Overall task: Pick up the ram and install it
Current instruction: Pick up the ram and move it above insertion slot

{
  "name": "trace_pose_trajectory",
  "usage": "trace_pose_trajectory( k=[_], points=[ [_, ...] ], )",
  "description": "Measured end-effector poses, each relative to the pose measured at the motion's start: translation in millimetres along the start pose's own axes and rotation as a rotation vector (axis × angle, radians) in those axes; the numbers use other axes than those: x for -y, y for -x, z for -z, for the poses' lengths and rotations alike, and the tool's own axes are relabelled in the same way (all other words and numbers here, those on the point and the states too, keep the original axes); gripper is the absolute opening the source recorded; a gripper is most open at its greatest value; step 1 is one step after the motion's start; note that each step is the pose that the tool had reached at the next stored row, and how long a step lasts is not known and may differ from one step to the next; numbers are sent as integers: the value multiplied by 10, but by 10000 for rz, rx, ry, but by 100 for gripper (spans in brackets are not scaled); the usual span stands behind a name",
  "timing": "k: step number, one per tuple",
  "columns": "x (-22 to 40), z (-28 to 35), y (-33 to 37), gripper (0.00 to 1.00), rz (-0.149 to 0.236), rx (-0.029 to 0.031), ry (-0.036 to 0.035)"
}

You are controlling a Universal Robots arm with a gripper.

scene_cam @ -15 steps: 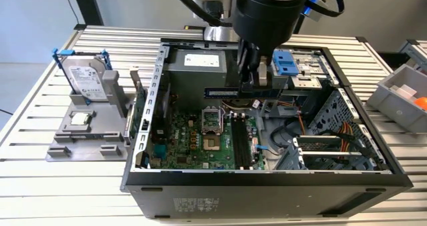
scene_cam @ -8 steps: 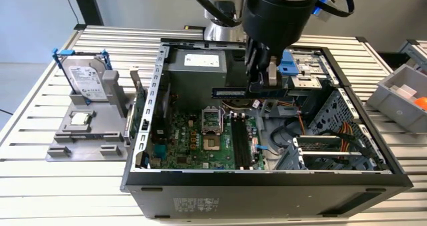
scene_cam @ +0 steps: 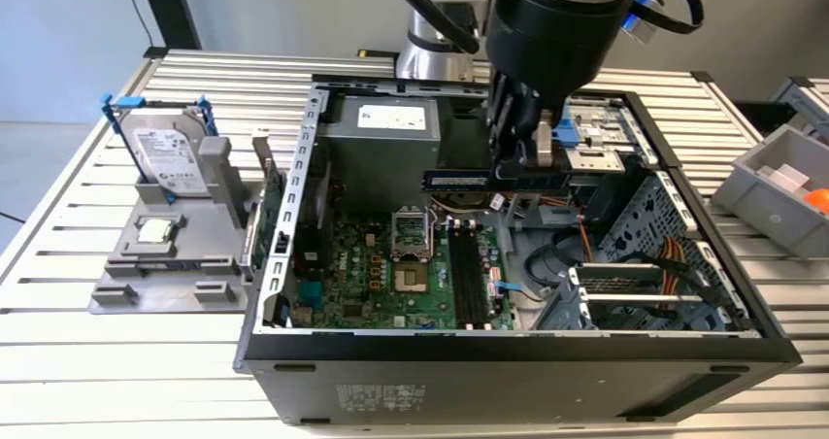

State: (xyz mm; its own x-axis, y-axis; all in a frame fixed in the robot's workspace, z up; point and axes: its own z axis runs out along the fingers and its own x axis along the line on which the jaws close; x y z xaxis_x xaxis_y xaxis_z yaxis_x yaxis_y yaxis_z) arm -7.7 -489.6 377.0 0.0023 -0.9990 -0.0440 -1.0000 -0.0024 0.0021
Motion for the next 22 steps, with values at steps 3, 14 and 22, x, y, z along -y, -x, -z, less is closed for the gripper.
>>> trace_pose_trajectory(
  k=[3,14,22],
  points=[
    [31,0,0,0,0,0,0],
    [61,0,0,0,0,0,0],
    [69,0,8,0,0,-1,0]
  ],
)
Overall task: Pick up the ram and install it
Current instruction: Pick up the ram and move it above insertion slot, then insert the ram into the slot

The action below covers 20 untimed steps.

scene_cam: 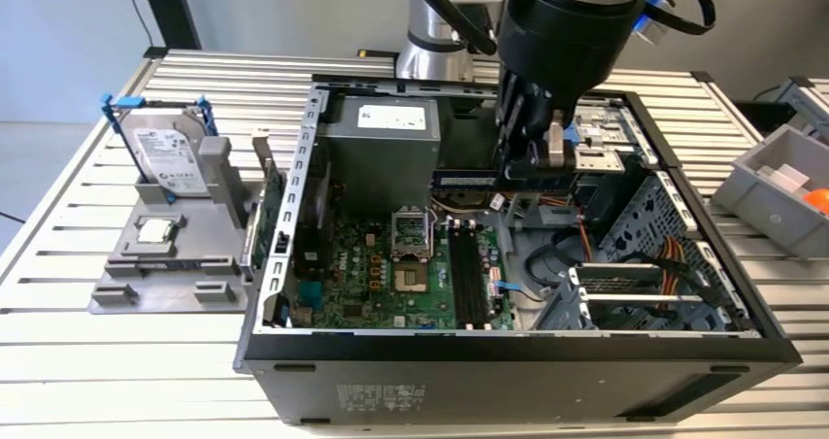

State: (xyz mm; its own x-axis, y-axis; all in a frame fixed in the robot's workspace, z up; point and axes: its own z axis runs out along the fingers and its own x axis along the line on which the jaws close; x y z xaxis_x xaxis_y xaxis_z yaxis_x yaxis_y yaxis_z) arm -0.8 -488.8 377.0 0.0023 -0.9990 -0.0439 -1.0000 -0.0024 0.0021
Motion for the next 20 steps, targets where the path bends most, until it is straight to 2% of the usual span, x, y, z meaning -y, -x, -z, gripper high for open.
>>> trace_pose_trajectory(
  k=[9,17,20],
  points=[
    [59,-16,146,0,-32,1,-2],
    [120,-20,210,0,-54,1,-2],
    [142,-22,222,0,-173,2,-8]
  ],
)
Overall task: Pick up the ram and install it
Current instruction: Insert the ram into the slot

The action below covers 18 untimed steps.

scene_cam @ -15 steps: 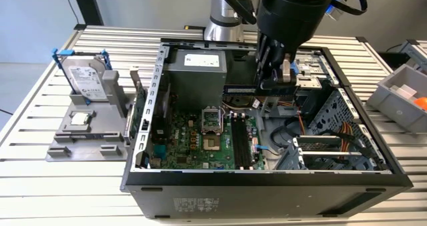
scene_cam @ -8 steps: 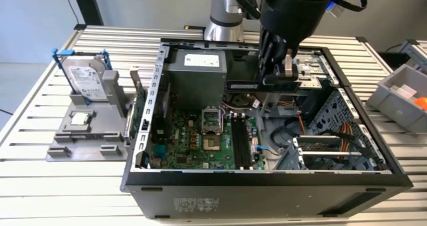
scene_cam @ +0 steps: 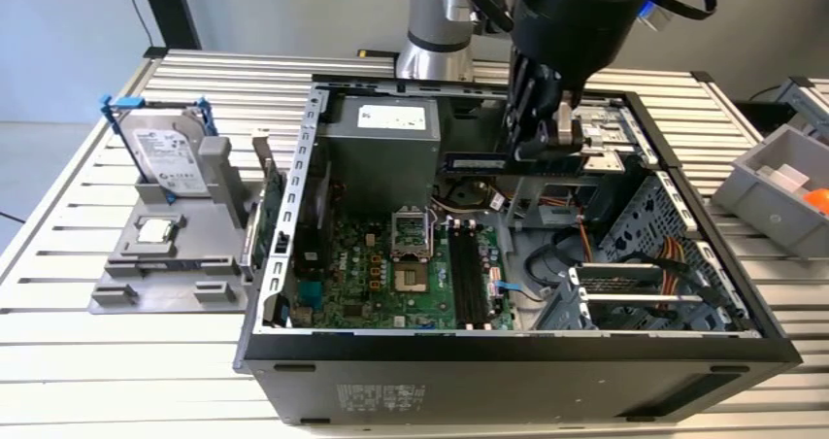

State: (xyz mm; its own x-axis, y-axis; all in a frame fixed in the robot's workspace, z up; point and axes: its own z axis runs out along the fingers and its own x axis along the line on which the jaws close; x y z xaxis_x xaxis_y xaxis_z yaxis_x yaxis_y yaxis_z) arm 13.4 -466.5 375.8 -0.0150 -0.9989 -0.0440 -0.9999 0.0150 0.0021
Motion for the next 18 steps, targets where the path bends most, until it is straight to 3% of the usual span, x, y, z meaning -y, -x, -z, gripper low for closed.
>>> trace_pose_trajectory(
  k=[6,7,18],
  points=[
    [10,-2,21,0,-324,-1,-14],
    [8,-8,75,0,-426,3,-19],
    [8,-7,79,0,-426,0,-18]
  ],
)
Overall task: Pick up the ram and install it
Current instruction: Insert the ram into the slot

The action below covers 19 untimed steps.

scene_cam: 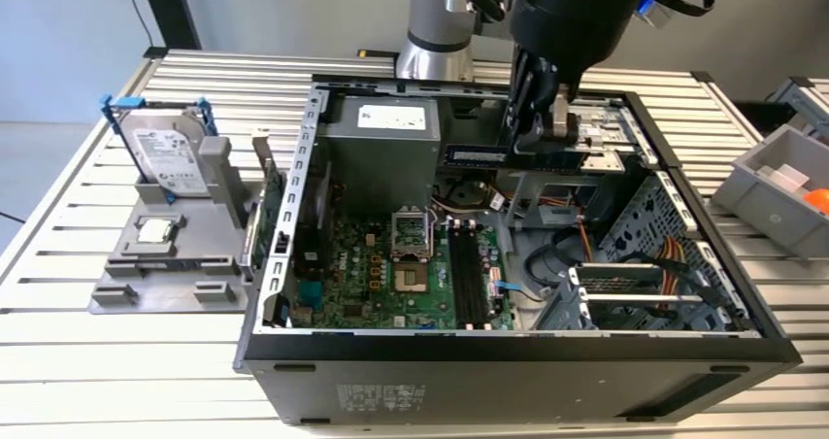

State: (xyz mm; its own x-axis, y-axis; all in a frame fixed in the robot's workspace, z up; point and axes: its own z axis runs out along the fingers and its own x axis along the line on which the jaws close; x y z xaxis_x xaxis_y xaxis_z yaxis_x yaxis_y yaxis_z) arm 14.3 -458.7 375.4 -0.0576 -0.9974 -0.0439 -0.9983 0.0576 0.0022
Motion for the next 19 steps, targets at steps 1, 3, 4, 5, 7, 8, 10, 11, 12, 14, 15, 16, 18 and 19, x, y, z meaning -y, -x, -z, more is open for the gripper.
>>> trace_pose_trajectory(
  k=[1,3,4,5,7,8,10,11,12,14,15,16,18,19],
  points=[
    [0,-1,0,0,0,1,-1],
    [0,-1,0,0,0,1,-1],
    [0,0,1,0,0,0,0],
    [0,0,1,0,0,1,-1],
    [0,-1,1,0,0,1,0],
    [0,0,2,0,0,0,0],
    [0,0,2,0,-1,0,-1],
    [0,-1,2,0,0,1,-1],
    [0,-1,2,0,0,1,-1],
    [0,-1,2,0,-65,2,-3],
    [0,-1,2,0,-146,2,-7],
    [0,0,2,0,-236,1,-10],
    [0,-1,2,0,-406,2,-18],
    [0,-1,2,0,-472,2,-21]
  ],
)
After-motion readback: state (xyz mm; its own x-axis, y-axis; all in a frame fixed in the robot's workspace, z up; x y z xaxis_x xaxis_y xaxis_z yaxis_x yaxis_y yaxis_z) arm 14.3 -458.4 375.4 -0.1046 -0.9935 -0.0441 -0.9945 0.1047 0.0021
